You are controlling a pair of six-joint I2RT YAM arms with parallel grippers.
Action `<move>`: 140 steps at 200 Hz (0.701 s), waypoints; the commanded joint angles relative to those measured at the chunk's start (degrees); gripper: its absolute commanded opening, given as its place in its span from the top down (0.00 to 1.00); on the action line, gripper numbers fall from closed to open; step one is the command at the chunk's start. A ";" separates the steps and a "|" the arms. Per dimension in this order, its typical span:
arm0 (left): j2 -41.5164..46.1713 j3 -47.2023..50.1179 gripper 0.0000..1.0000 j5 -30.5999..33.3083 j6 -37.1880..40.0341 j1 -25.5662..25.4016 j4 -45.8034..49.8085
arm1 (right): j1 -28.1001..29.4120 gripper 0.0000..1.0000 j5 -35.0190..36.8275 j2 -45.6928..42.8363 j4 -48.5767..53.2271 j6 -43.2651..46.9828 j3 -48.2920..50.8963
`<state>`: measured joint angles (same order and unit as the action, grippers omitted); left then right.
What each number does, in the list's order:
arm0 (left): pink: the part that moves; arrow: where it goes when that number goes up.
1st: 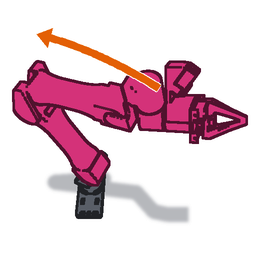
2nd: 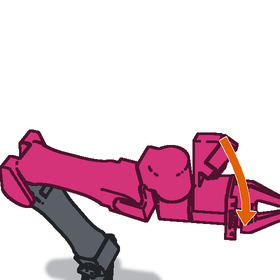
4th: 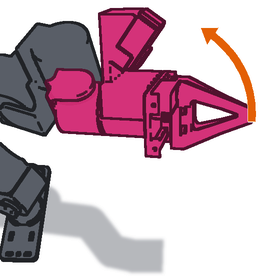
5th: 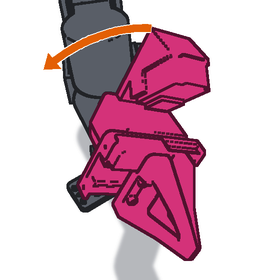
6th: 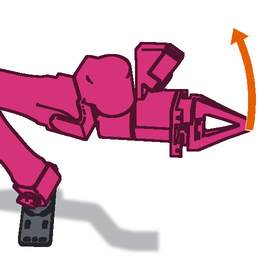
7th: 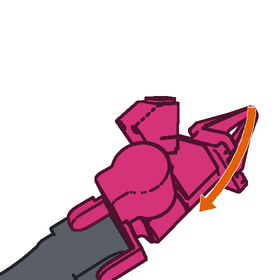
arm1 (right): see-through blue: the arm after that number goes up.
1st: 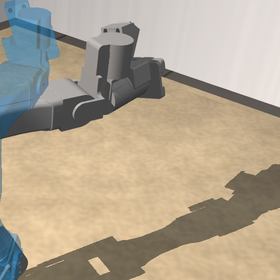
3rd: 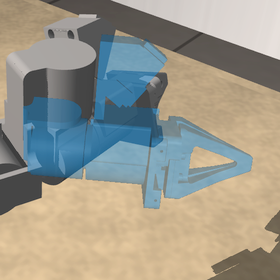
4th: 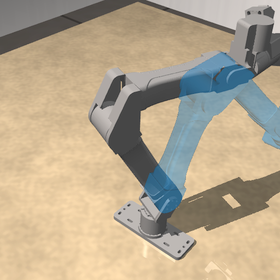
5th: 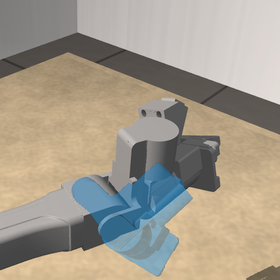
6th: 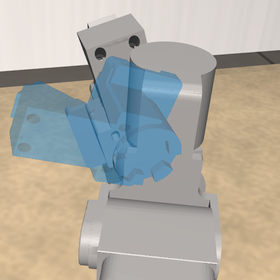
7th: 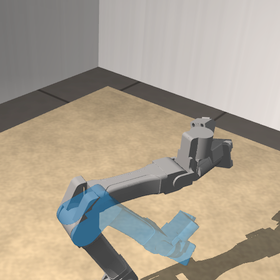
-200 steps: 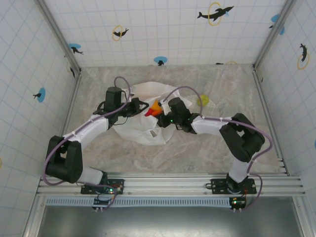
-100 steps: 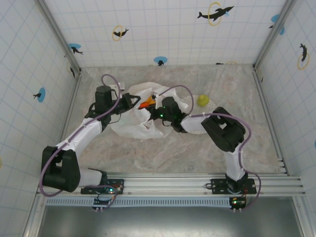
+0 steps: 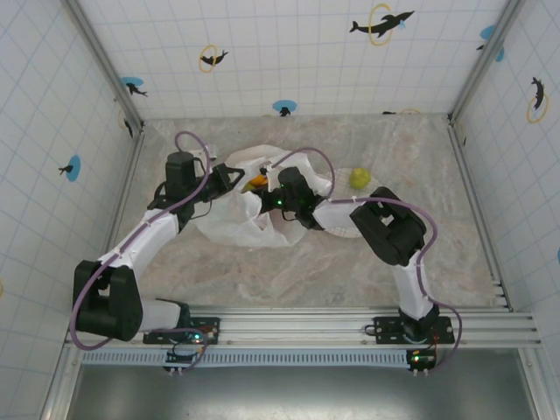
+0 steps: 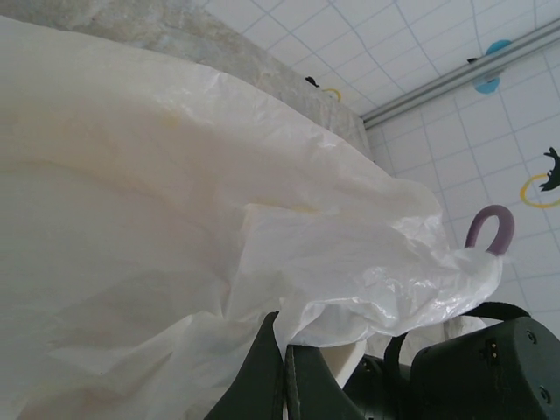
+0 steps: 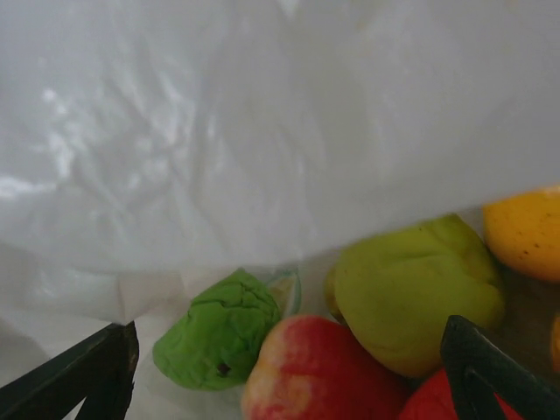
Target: Place the fruits into the plastic bag
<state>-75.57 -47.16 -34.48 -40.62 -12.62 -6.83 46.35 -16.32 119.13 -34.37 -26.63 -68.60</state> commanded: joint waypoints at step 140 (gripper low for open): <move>-1.93 0.14 1.00 -0.67 -0.31 0.84 1.38 | -1.14 0.08 12.84 -28.14 38.68 24.59 11.66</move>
<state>-76.64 -47.16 -34.04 -40.60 -12.21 -6.24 45.63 -4.12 95.55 -0.91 -4.32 -59.42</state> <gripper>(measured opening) 0.042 0.915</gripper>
